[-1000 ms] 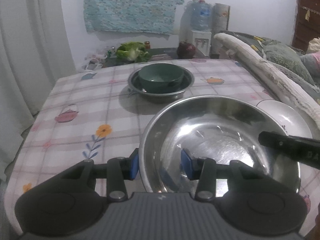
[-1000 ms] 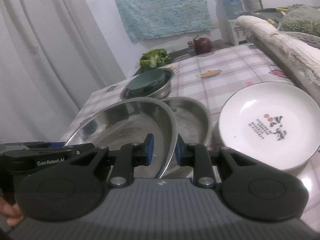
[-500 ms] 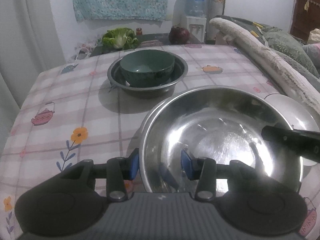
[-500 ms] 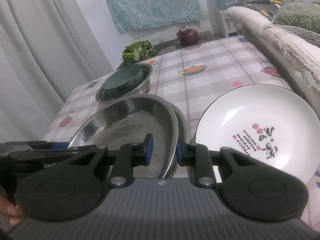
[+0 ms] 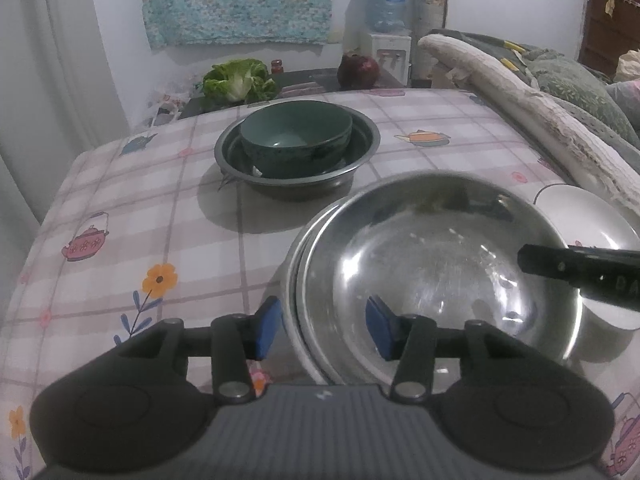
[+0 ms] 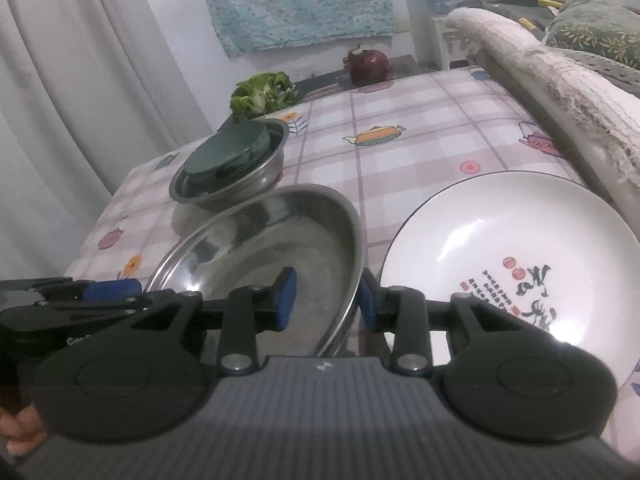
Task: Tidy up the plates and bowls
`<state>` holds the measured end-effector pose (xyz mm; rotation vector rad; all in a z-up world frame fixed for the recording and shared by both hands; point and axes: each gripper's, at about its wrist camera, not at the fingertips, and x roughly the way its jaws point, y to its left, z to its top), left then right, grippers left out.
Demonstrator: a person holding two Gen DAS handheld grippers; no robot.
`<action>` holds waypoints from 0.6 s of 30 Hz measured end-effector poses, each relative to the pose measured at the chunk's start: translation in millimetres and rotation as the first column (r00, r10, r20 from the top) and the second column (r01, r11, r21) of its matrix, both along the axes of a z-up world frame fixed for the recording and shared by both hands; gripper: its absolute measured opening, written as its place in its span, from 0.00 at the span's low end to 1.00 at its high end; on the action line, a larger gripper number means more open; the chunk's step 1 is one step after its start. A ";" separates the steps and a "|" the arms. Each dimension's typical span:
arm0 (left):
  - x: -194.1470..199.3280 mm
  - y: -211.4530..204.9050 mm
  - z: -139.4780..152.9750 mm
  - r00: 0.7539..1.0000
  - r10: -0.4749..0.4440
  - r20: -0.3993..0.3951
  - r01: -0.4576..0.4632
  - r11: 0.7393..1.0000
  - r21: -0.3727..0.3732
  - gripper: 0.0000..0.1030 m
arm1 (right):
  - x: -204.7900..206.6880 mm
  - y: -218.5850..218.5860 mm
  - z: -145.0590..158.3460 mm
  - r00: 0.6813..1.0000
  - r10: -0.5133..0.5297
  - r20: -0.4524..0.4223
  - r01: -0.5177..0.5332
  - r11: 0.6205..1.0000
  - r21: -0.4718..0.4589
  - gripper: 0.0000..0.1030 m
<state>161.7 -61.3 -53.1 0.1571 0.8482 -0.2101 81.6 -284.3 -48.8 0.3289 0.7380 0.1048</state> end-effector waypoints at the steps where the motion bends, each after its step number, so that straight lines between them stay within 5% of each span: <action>1: -0.4 0.8 0.2 1.000 0.003 0.001 -0.003 1.000 0.000 0.50 | -0.4 -0.3 0.3 1.000 -0.001 0.001 0.001 1.000 0.003 0.34; 4: -1.8 3.3 1.3 1.000 0.008 0.003 -0.008 1.000 -0.001 0.52 | -2.4 -0.7 2.6 1.000 -0.006 0.011 0.006 1.000 -0.001 0.46; 11: -3.0 3.2 -4.3 1.000 0.018 0.000 -0.018 1.000 0.009 0.56 | 1.9 4.1 -2.5 1.000 0.012 0.004 -0.012 1.000 0.000 0.52; 18: 3.3 10.6 -19.6 0.998 0.041 -0.041 -0.041 0.999 -0.003 0.40 | 9.2 23.1 -3.4 0.998 0.055 -0.015 -0.056 0.994 -0.094 0.57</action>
